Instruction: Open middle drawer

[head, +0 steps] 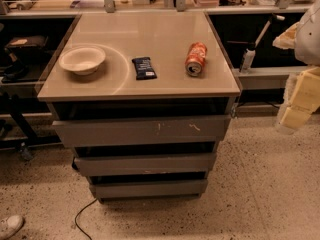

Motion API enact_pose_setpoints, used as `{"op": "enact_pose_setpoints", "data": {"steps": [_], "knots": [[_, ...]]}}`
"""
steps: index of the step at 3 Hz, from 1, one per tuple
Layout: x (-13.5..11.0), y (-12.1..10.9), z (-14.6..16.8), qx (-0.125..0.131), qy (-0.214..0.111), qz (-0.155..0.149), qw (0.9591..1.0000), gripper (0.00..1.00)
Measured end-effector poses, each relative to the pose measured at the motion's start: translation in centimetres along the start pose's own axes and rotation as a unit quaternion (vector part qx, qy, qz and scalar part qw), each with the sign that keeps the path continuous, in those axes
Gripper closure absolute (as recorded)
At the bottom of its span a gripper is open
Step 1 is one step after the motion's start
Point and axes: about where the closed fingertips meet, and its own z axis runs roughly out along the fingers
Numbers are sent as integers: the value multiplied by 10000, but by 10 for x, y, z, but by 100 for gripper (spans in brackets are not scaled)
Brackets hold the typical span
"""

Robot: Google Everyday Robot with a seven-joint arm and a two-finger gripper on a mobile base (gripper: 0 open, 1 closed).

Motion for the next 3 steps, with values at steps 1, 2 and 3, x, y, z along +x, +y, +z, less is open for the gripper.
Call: {"op": "enact_pose_setpoints", "data": {"steps": [1, 2, 3], "knots": [[-1, 0, 0, 26, -17, -4, 10000, 0], [-8, 0, 25, -48, -50, -77, 9999, 0], [-14, 9, 64, -254, -97, -103, 9996, 0]]}}
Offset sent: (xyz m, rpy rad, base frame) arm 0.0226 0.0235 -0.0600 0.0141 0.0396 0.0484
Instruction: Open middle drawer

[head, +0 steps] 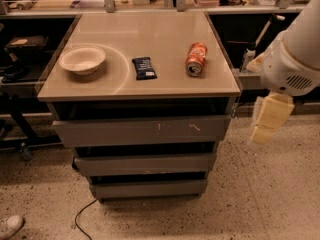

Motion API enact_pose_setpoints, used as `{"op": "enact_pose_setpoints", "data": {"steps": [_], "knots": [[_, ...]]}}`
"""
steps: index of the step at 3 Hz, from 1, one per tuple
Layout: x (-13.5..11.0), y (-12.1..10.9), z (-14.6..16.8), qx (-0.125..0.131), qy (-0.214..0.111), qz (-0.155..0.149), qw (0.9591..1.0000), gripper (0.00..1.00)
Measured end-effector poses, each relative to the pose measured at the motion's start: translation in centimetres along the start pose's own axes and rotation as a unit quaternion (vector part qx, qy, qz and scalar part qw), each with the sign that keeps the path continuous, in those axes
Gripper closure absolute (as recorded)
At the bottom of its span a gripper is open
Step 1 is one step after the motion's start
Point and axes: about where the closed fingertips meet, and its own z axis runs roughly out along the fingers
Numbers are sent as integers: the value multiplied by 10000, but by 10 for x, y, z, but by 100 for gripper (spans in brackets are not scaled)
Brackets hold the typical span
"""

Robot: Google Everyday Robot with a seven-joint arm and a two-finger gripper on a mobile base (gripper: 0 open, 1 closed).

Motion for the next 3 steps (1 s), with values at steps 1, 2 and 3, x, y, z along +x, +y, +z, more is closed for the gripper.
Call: {"op": "enact_pose_setpoints", "data": {"steps": [1, 2, 3], "knots": [[-4, 13, 57, -504, -2, -50, 9987, 0], [-5, 13, 57, -507, -3, -50, 9987, 0], [-7, 34, 98, -795, -150, 147, 9966, 0]]}}
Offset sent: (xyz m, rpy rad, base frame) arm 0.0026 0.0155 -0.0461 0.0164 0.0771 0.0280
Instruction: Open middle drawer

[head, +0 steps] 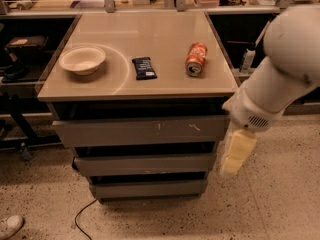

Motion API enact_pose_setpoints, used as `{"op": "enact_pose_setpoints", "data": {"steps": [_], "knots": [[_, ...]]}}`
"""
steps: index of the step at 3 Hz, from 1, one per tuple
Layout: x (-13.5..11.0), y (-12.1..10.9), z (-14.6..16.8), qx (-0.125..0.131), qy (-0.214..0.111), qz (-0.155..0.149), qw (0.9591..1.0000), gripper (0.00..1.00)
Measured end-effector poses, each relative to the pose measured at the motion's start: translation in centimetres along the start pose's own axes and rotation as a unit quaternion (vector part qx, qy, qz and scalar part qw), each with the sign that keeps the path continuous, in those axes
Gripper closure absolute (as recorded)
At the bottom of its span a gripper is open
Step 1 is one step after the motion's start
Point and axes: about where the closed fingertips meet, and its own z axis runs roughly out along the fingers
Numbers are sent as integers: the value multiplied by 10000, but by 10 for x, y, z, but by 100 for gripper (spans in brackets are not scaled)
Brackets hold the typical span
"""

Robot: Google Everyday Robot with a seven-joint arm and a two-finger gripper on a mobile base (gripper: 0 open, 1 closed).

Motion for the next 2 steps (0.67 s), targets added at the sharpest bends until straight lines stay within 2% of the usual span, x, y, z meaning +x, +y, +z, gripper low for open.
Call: {"op": "enact_pose_setpoints", "data": {"steps": [1, 2], "knots": [[-5, 20, 89, -482, -379, 474, 9970, 0], [-16, 25, 152, -737, -643, 707, 9927, 0]]}}
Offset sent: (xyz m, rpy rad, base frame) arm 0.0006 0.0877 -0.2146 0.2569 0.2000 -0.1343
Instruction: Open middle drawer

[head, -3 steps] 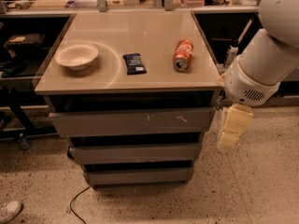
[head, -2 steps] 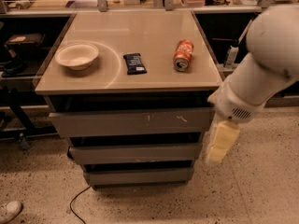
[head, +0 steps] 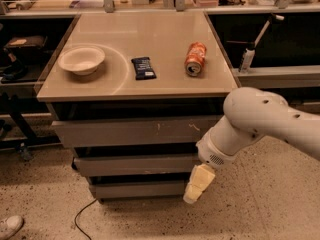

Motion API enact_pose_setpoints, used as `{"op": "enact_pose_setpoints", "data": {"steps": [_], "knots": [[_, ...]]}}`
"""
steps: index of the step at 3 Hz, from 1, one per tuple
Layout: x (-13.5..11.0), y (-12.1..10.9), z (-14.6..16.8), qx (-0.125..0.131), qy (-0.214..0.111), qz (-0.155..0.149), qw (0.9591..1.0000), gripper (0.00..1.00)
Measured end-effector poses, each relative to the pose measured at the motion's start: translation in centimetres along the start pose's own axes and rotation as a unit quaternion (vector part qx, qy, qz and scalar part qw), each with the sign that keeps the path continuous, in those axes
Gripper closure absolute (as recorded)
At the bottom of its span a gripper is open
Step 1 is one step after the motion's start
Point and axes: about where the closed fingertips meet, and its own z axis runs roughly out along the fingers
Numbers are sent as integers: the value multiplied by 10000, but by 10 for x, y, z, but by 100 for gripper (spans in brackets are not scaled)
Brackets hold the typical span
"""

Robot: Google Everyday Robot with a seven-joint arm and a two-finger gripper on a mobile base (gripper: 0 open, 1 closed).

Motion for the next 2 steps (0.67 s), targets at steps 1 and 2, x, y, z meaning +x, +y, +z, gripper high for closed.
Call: {"op": "enact_pose_setpoints", "data": {"steps": [1, 2], "knots": [[-7, -7, 52, -191, -225, 129, 9995, 0], [-6, -6, 57, -188, -221, 146, 9995, 0]]}}
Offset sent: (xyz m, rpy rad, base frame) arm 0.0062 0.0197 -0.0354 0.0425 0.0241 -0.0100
